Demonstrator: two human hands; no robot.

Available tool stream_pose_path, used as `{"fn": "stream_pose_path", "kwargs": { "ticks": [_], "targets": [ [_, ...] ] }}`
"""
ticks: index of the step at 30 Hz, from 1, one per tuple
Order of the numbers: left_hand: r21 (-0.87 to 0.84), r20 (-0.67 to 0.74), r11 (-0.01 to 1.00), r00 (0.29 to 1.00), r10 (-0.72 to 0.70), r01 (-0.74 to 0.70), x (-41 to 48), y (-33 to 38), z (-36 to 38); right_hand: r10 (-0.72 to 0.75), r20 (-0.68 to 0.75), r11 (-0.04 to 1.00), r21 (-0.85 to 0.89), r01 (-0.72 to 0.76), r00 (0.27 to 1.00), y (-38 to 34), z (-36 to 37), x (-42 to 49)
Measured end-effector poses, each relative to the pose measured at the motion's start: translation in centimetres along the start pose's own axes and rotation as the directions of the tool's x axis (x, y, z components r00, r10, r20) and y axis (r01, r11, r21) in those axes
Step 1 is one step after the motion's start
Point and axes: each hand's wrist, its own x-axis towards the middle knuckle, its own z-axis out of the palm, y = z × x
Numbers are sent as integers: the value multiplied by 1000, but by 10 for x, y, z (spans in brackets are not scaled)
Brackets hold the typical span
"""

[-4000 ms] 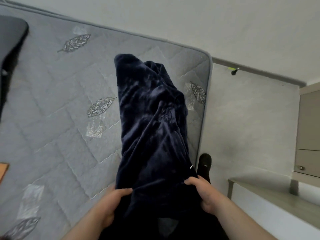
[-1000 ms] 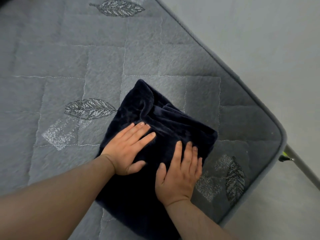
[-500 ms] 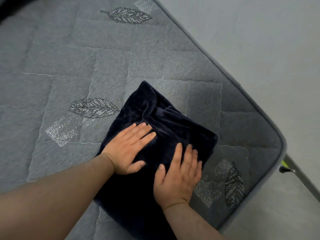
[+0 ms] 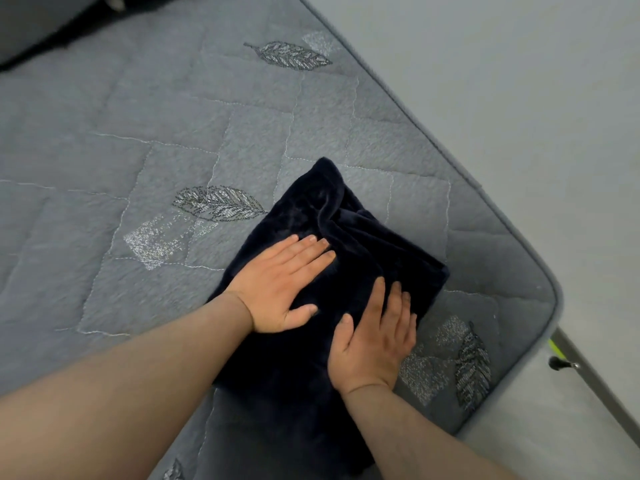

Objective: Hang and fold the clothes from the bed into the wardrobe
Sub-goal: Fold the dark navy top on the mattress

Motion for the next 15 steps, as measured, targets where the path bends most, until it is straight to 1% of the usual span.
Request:
{"fn": "stream_pose_path", "kwargs": {
  "ticks": [2,3,4,5,6,7,8,9,10,11,12,13,14,15],
  "targets": [
    [-33,-37,995,995,-91,90,-7,12,-12,-6,5,1000,7,6,1000,-1,-1,-1],
    [-82,-89,981,979,-183,176,-14,21,-18,1,10,1000,7,-1,1000,-2,-1,0],
    [-162,-161,943,935,-316,290,-25,34,-24,13,11,1000,5,-13,1000,-3,-3,0],
    [-266,-235,862,838,-492,431,-42,51,-28,21,14,1000,10,-22,1000,-3,-4,0],
    [-391,-295,726,670,-681,566,-61,71,-31,22,24,999,26,-23,999,-3,-6,-1],
    [-536,-292,530,445,-847,657,-81,94,-27,18,36,999,49,-19,999,-4,-8,-2],
    [-655,-227,311,213,-950,689,-93,116,-30,12,45,998,67,-15,999,-4,-10,-2],
    [-740,-75,56,0,-997,670,-103,138,-32,5,57,997,79,-10,998,-4,-14,-1],
    [-775,151,-210,-147,-978,596,-108,157,-30,-11,83,996,90,3,997,-3,-21,-1],
    [-754,402,-451,-207,-892,478,-108,173,-29,-35,124,994,103,22,992,-1,-31,0],
    [-700,618,-637,-173,-767,323,-105,185,-30,-65,170,991,127,44,983,2,-44,3],
    [-641,749,-753,-94,-656,148,-100,194,-30,-103,213,985,161,69,972,6,-58,6],
    [-601,799,-800,-28,-601,5,-95,200,-28,-160,241,973,203,112,957,10,-71,11],
    [-585,808,-806,19,-589,-86,-91,202,-29,-253,249,945,270,184,935,13,-84,14]
  ]
}}
